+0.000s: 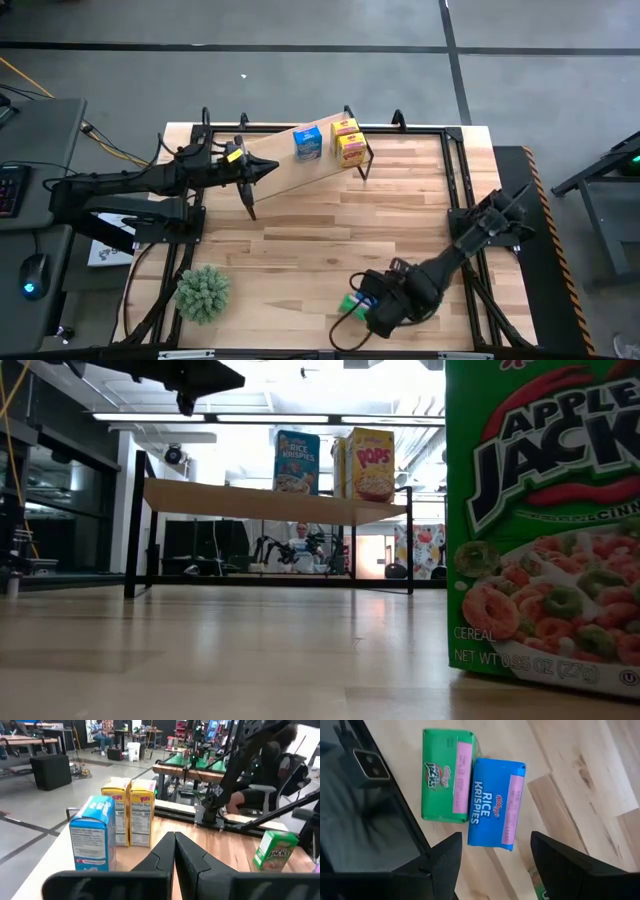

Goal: Stack cereal on shelf
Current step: Put the blue cereal box on the shelf aligned with the blue cereal box

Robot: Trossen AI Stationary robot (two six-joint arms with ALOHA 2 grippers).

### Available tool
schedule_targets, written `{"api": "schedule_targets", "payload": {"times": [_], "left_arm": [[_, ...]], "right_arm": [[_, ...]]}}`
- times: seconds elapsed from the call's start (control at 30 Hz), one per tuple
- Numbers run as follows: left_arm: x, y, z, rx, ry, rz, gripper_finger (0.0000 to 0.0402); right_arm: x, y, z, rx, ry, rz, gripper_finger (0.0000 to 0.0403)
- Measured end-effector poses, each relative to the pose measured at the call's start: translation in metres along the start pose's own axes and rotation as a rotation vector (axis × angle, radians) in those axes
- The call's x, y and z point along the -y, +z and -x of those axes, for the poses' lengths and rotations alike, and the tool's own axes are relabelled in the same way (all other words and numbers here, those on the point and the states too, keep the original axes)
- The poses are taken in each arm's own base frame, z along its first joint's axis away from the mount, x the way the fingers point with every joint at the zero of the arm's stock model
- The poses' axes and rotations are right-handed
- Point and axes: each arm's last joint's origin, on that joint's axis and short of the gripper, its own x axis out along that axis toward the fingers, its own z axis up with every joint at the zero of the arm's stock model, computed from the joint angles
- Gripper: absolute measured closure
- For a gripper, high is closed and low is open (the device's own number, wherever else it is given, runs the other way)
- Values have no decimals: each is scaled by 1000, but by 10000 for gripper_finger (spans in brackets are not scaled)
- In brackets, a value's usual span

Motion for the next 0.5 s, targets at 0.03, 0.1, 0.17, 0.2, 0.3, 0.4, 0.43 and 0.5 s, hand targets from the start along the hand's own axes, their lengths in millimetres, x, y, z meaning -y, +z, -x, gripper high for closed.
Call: {"api": "schedule_targets", "payload": {"times": [0.03, 0.1, 0.17, 0.2, 0.3, 0.4, 0.43, 0.5], "left_arm": [[0, 0, -2, 0, 0, 0, 398], [0, -1, -5, -3, 0, 0, 398], [1, -2, -8, 1, 0, 0, 398], [1, -3, -8, -3, 1, 0, 398], [1, -3, -10, 1, 0, 0, 398], [1, -3, -10, 1, 0, -1, 398], [1, -3, -10, 1, 0, -1, 398], [1, -3, -11, 0, 0, -1, 398]], "right_arm": [[-1, -3, 0, 14, -6, -5, 173], [-2, -7, 1, 37, -23, -12, 173], [-2, -8, 2, 57, -37, -14, 173], [-2, -8, 2, 70, -39, -13, 173], [-2, -7, 2, 103, -53, -14, 173], [-4, -5, 2, 114, -31, -31, 173], [-5, -5, 2, 119, -18, -33, 173], [-7, -6, 2, 122, -4, -31, 173]]}}
